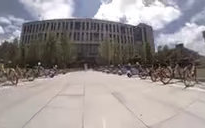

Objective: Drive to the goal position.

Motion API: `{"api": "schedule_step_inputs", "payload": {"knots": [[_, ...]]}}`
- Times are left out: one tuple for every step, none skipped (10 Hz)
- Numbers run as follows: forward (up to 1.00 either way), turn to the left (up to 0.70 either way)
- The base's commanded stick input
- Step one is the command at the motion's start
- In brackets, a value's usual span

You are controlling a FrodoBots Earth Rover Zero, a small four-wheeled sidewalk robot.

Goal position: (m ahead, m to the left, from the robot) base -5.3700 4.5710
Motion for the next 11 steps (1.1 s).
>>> {"api": "schedule_step_inputs", "payload": {"knots": [[0.7,0.02],[0.7,0.09],[0.7,0.11],[0.7,-0.22],[0.7,-0.35],[0.7,-0.35],[0.7,-0.12],[0.7,0.12],[0.7,0.12],[0.7,0.01],[0.7,0.0]]}}
